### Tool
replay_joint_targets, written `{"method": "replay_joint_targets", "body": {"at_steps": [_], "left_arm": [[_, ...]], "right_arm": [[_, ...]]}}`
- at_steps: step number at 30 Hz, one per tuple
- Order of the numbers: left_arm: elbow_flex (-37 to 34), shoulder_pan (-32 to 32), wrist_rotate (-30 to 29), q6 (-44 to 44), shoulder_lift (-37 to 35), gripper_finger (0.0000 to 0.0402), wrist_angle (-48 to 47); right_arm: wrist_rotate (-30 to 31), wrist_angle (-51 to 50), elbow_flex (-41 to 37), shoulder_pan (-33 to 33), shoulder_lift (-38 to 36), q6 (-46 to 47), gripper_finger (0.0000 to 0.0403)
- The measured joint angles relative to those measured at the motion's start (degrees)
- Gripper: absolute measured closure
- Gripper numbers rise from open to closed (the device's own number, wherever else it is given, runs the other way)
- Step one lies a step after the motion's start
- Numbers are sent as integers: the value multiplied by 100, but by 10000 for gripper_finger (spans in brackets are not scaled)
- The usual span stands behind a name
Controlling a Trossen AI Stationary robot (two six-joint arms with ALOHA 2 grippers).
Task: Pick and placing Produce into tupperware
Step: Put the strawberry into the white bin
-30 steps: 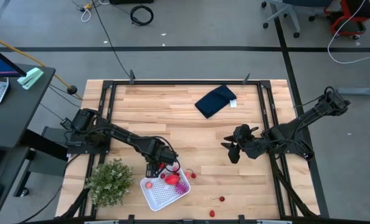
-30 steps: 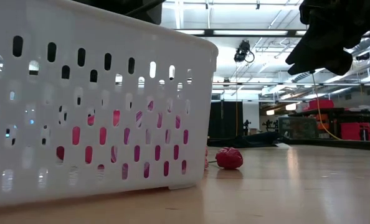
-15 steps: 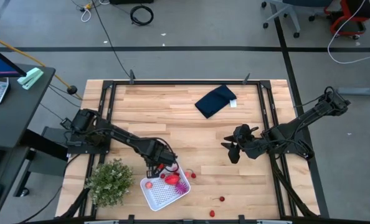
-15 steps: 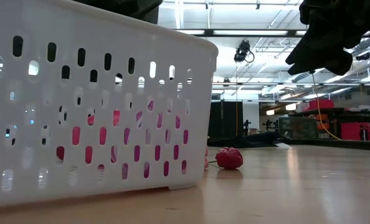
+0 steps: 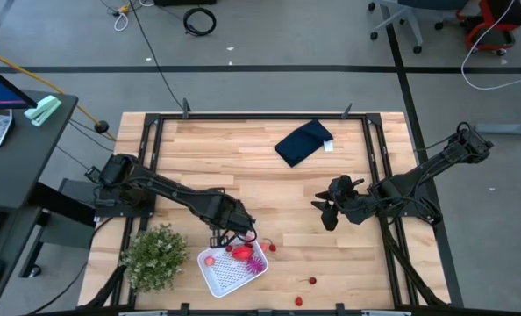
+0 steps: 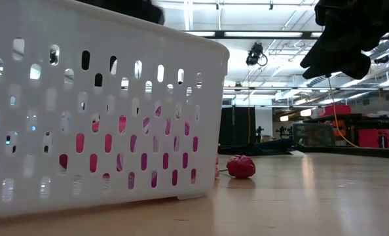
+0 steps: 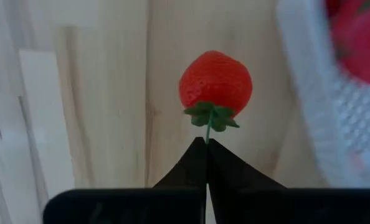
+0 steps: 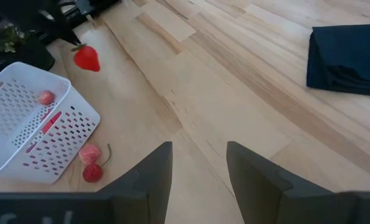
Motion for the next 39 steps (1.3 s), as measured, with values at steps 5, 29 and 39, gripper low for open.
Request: {"method": "replay_joint_targets", "body": {"at_steps": [5, 29, 39], "left_arm": [[635, -106, -145, -138, 1, 398, 17], [1203, -1790, -105, -1484, 583, 390, 546], [1203, -1795, 136, -1559, 1106, 386, 617]], "right_arm": [[0, 0, 0, -1, 2, 2, 243], [-2, 38, 0, -2, 2, 236, 243], [-3, 50, 0, -2, 2, 389, 243]]}}
